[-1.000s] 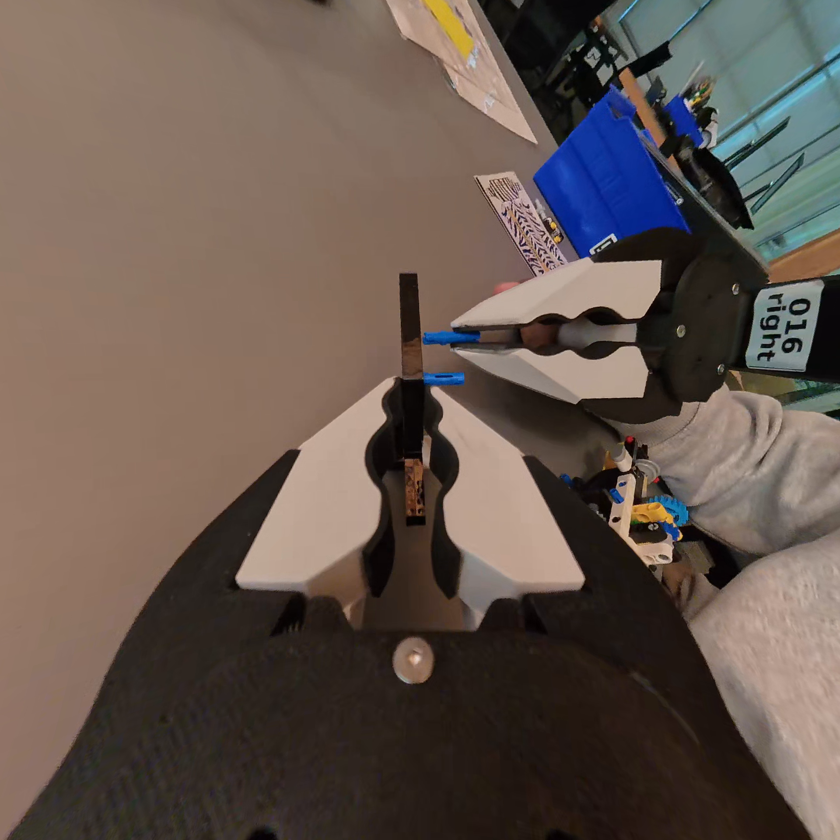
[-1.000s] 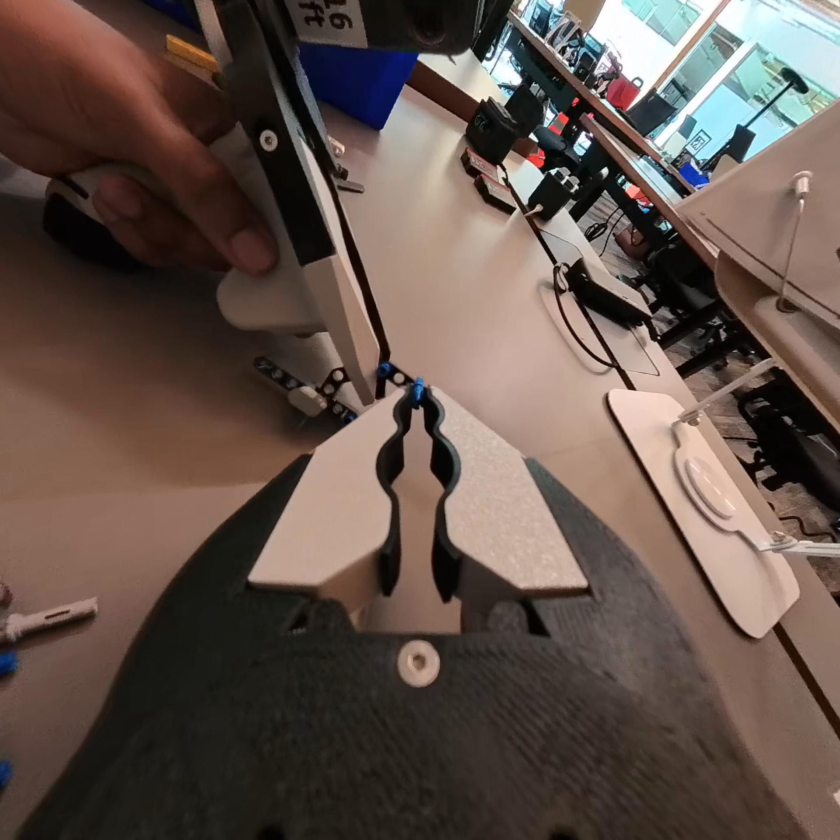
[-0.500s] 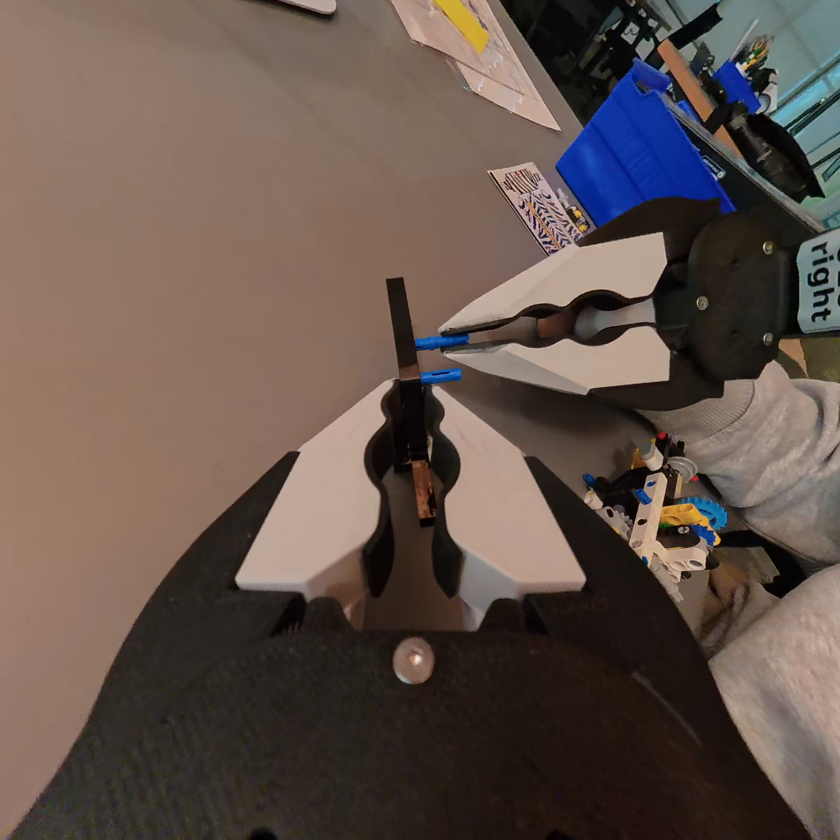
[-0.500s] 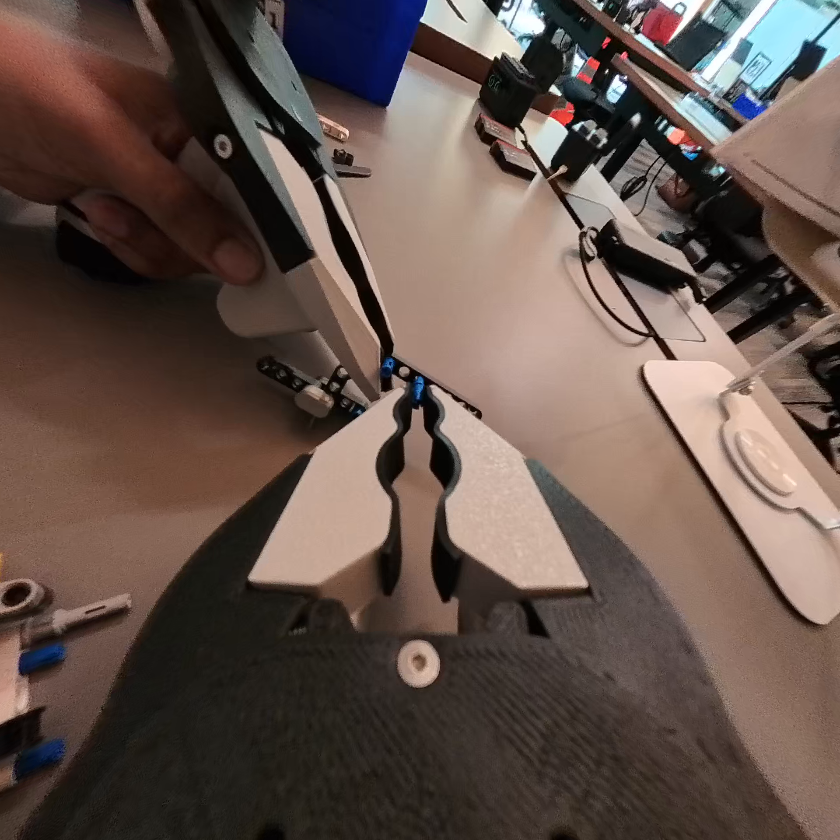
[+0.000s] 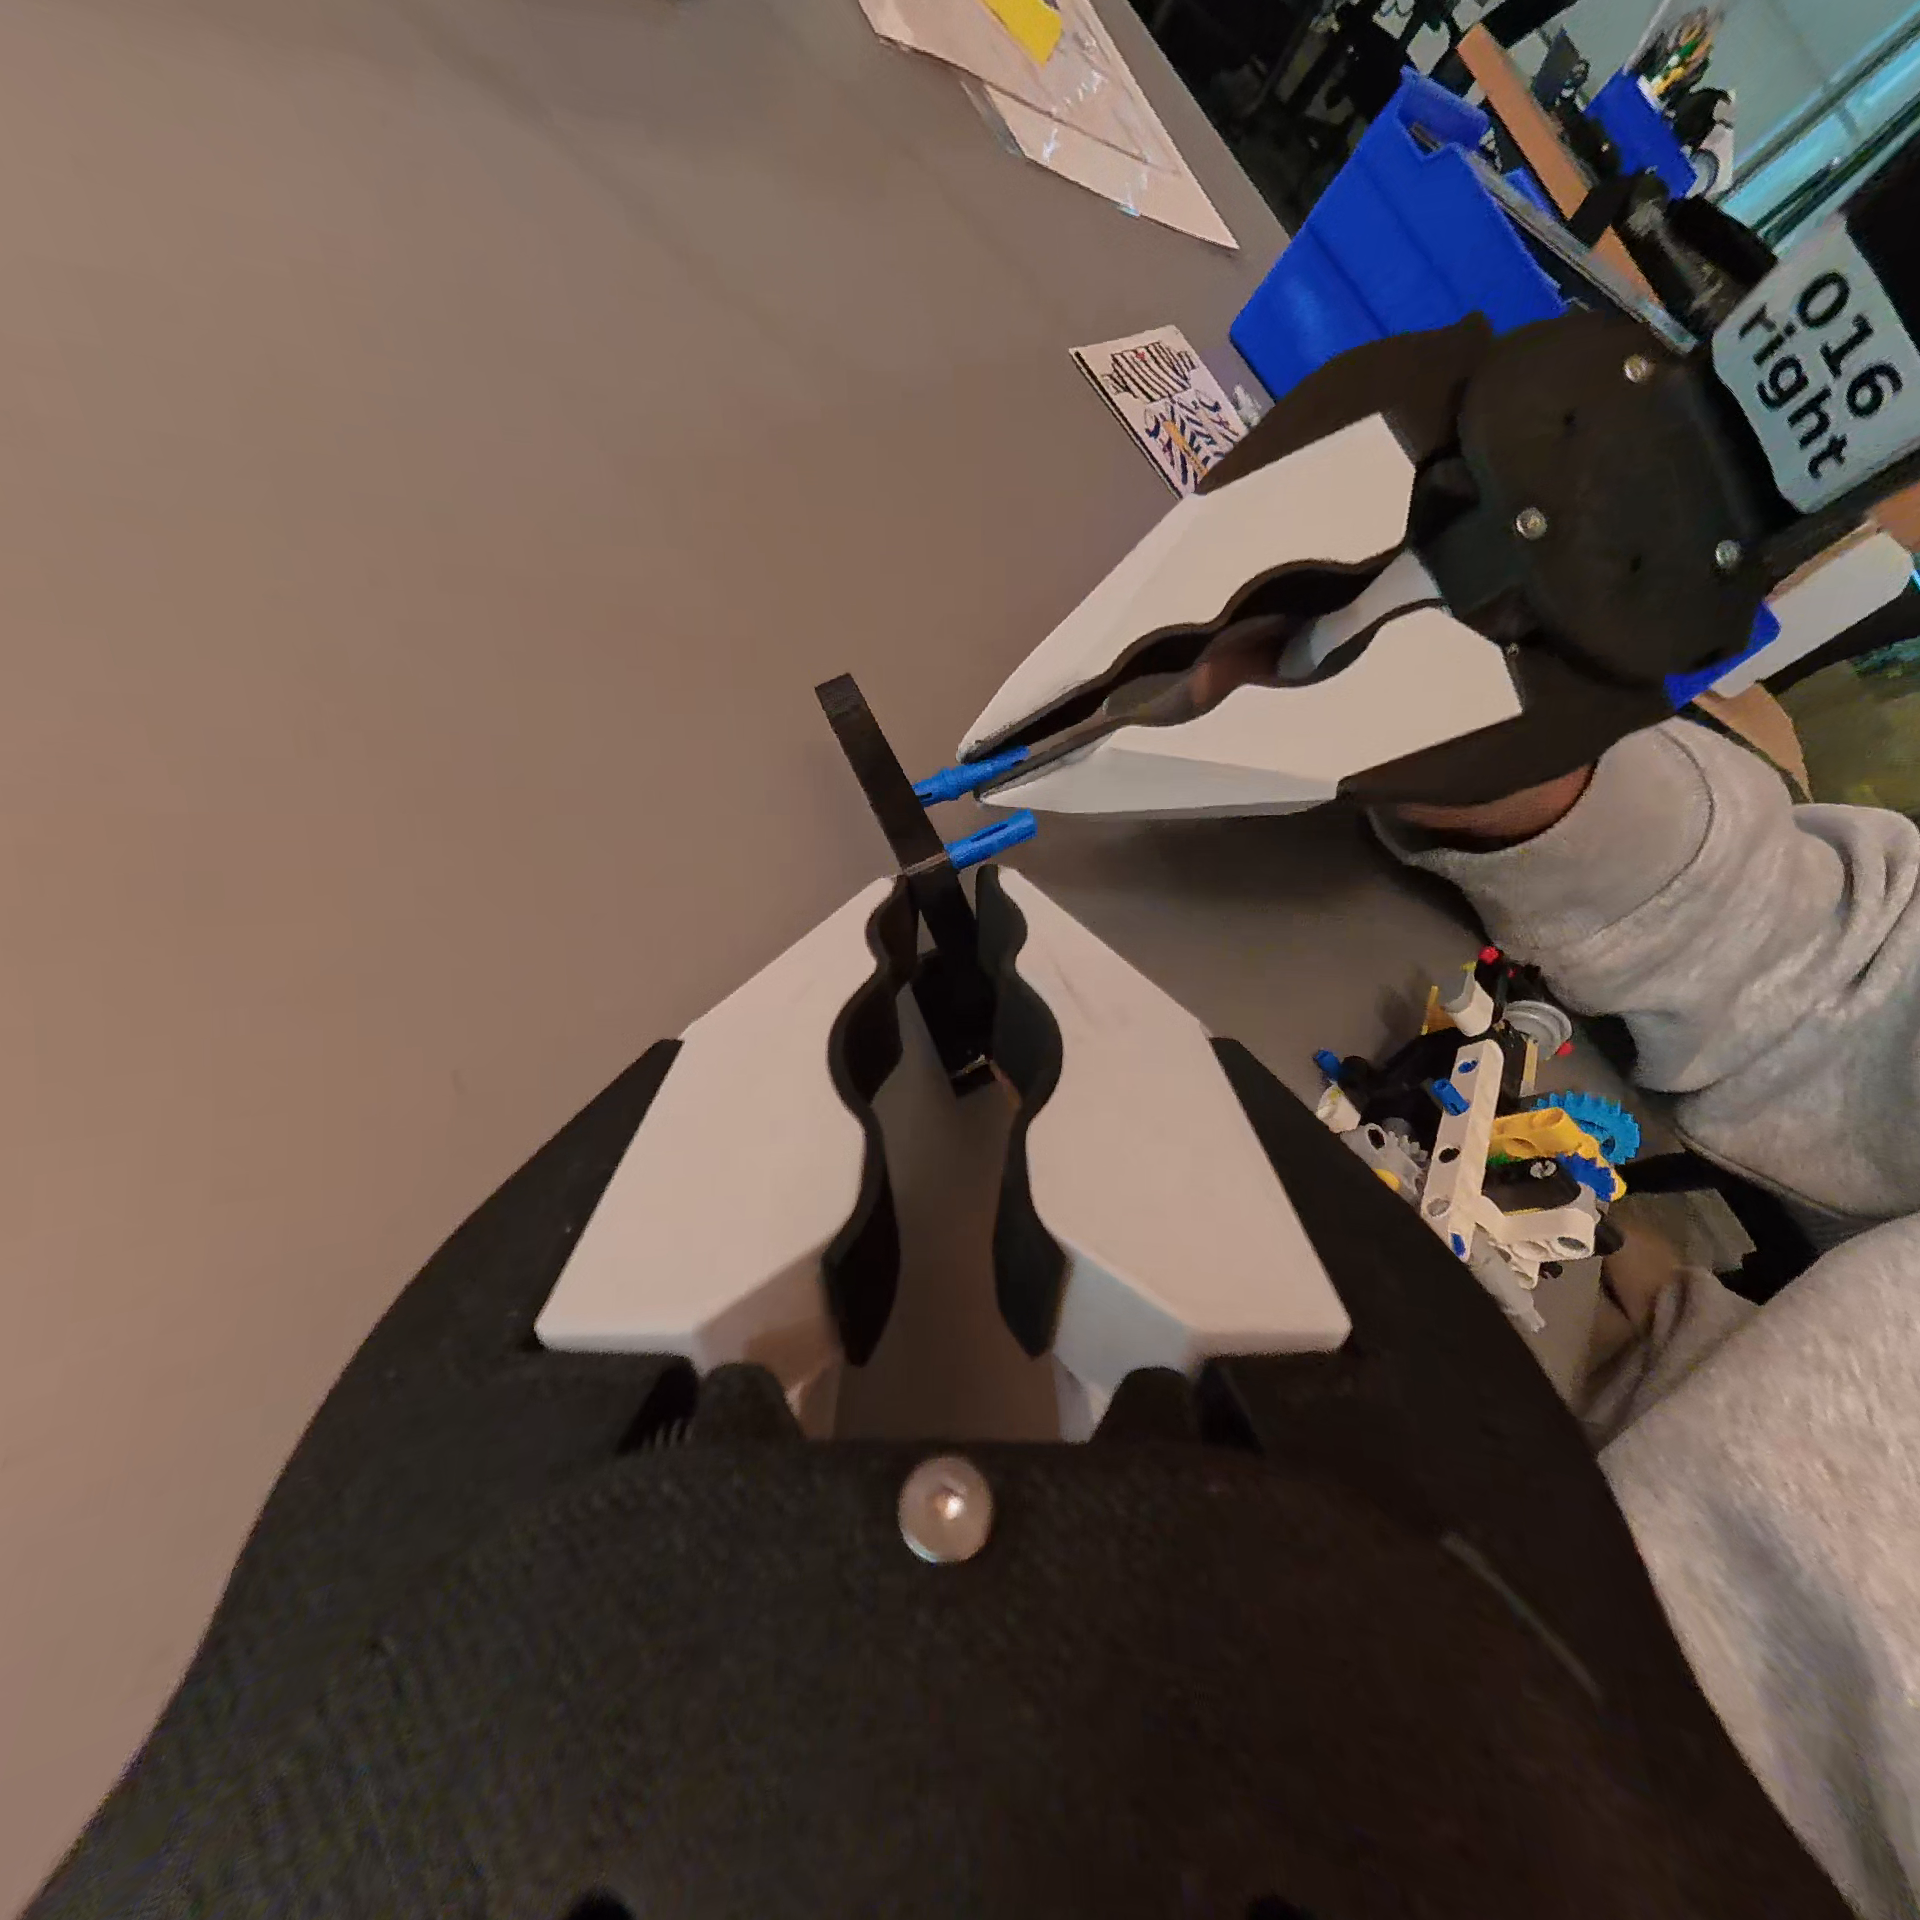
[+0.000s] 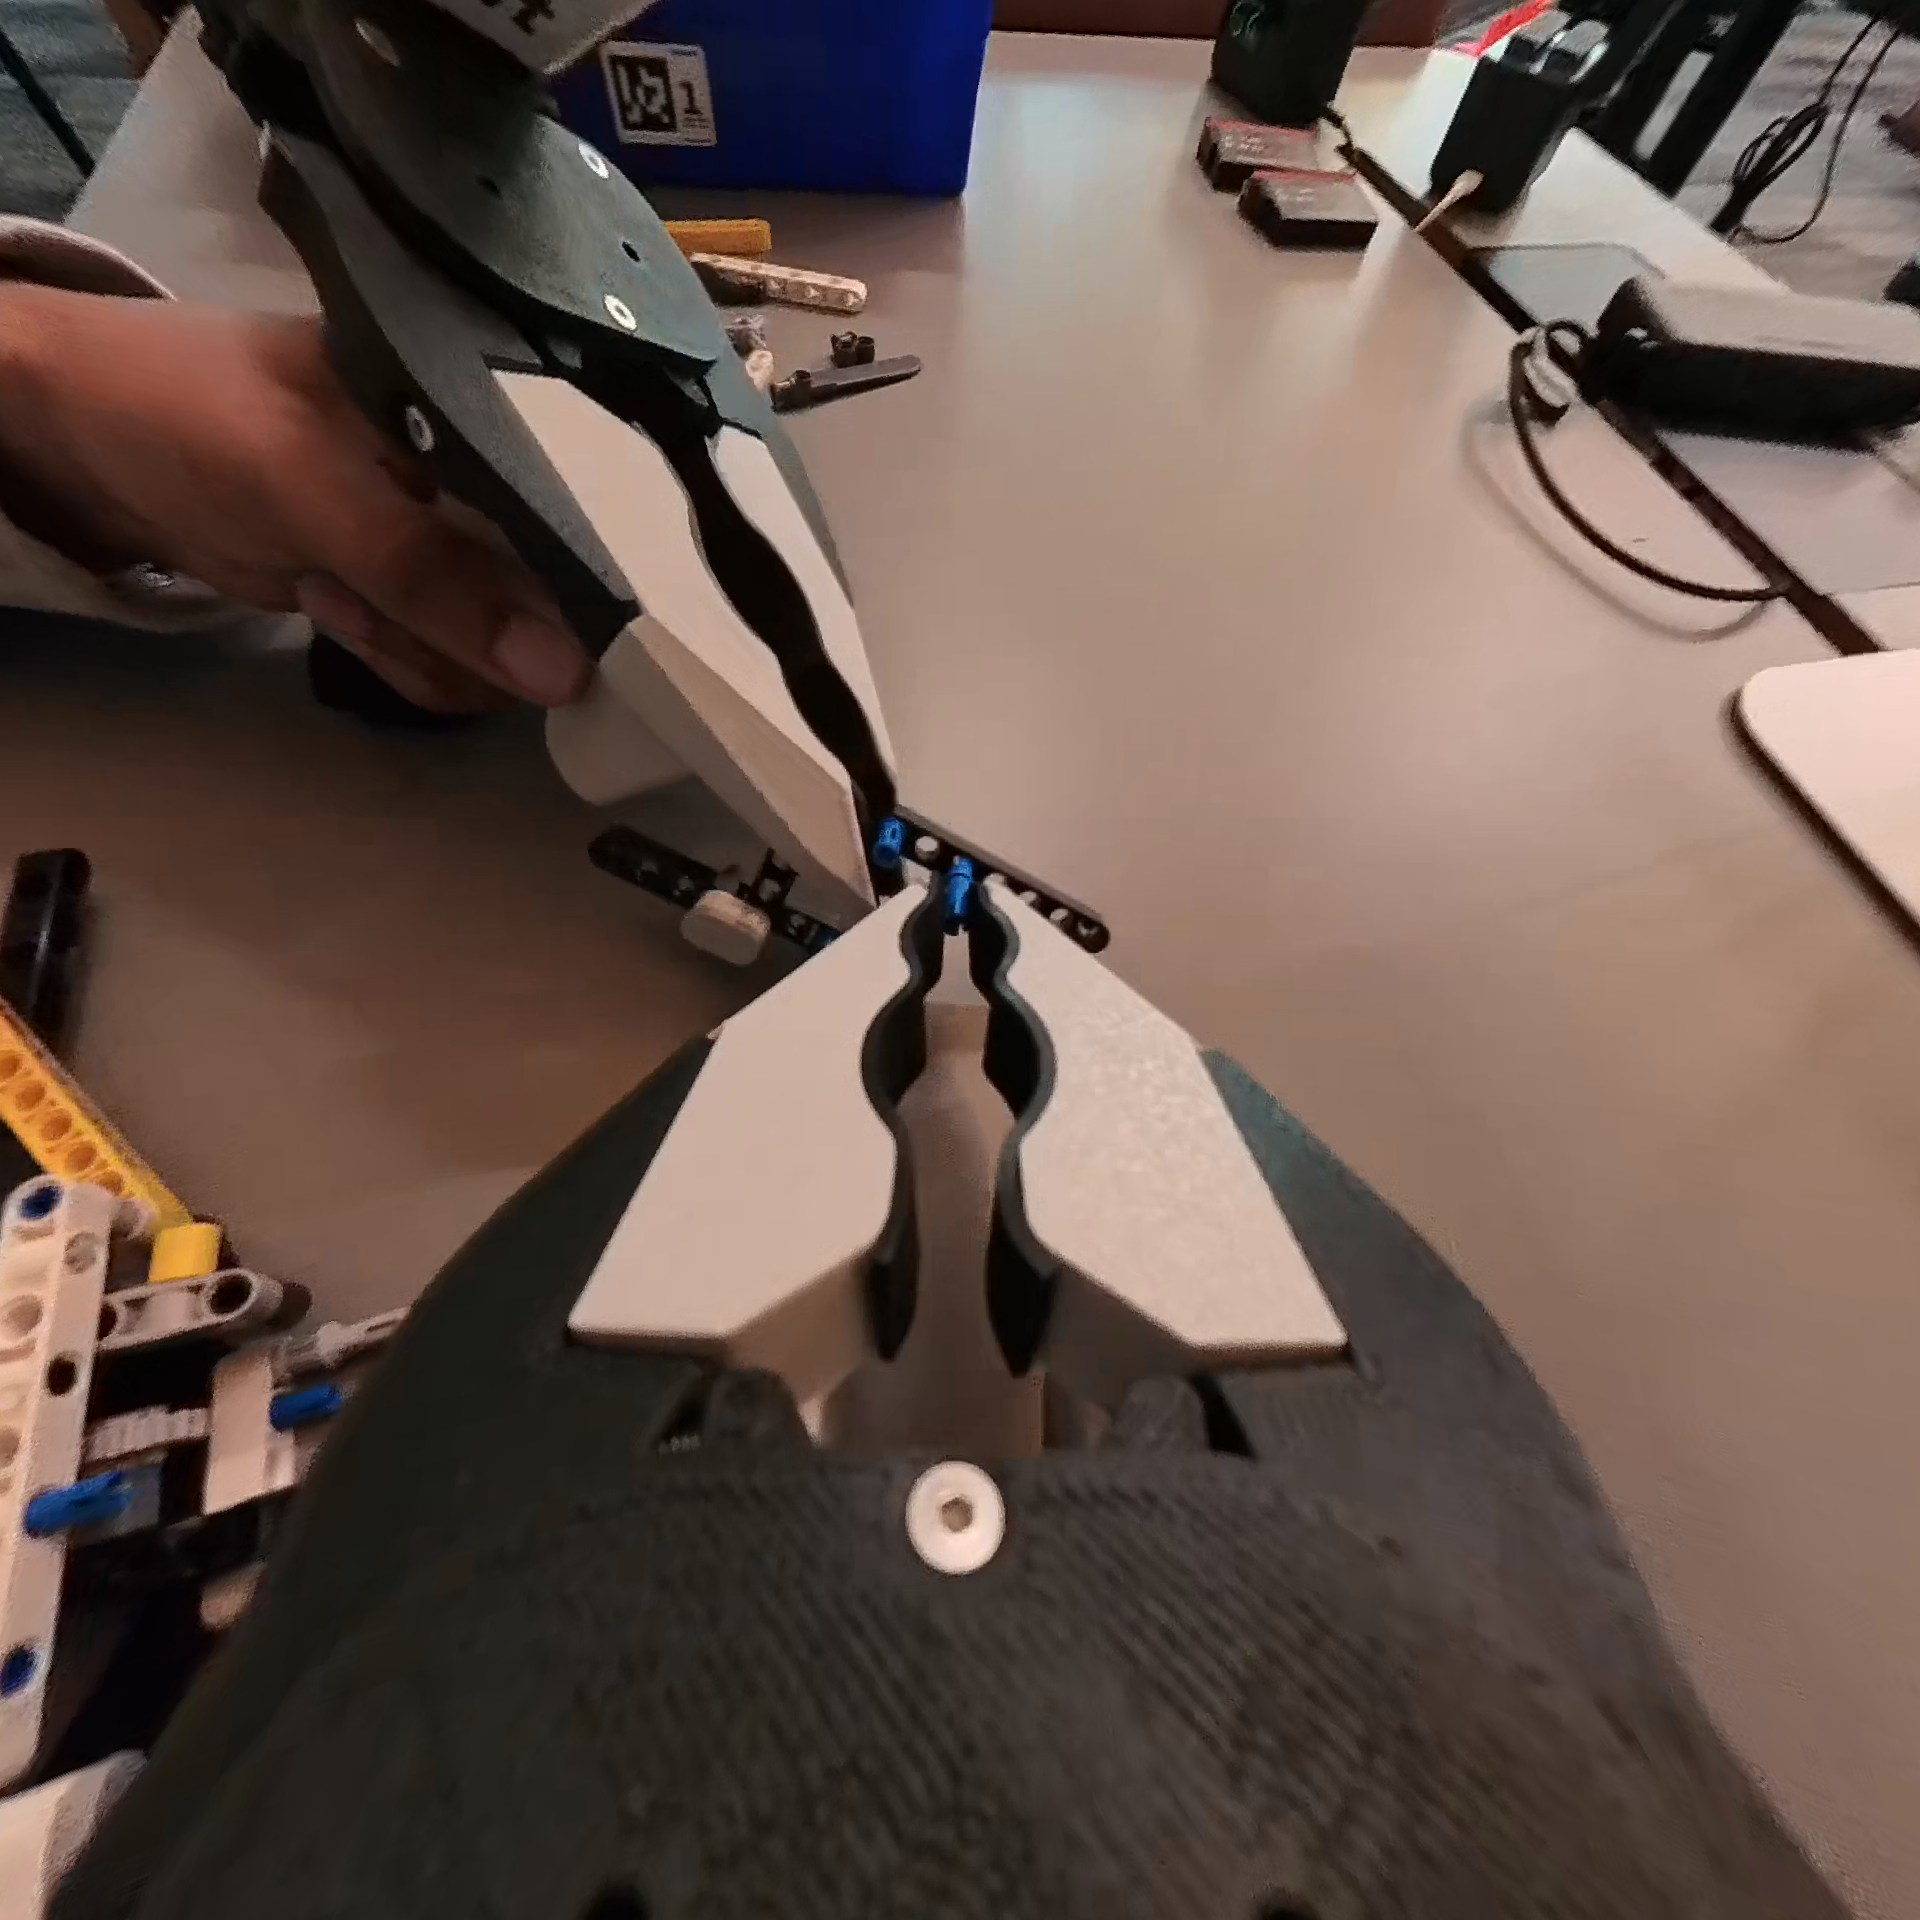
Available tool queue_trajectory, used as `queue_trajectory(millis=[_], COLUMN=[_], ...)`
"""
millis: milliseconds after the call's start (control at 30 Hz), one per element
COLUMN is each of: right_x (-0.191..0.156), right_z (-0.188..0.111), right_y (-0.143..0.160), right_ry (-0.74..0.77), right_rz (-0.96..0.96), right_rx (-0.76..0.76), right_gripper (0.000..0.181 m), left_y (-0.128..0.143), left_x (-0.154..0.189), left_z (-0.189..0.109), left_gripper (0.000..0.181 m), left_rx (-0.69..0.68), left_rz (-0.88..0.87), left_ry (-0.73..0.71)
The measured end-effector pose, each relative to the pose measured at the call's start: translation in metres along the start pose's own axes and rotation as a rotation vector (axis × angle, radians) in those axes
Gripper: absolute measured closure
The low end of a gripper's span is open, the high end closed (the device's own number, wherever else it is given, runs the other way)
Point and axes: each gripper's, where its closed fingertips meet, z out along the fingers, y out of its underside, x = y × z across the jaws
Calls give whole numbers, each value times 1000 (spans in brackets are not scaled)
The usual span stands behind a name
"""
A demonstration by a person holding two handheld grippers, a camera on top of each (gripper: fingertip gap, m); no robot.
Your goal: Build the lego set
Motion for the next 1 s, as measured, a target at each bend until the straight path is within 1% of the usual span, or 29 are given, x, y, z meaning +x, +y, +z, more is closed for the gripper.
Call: queue_trajectory(millis=[367, 533, 667, 1000], right_x=[-4, -7, -7, -9], right_z=[1, -3, -3, 1], right_y=[8, 11, 11, 11], right_ry=[-83, -192, -198, -182], right_rz=[38, -10, -38, -32], right_rx=[-45, -47, -46, -59], right_gripper=[178, 178, 178, 178], left_y=[6, 9, 9, 10], left_x=[2, 7, 7, 8], left_z=[3, 4, 4, 5], left_gripper=[168, 168, 169, 169], left_rx=[-50, -67, -68, -74], left_rz=[68, 86, 82, 87], left_ry=[-25, 2, 8, 13])
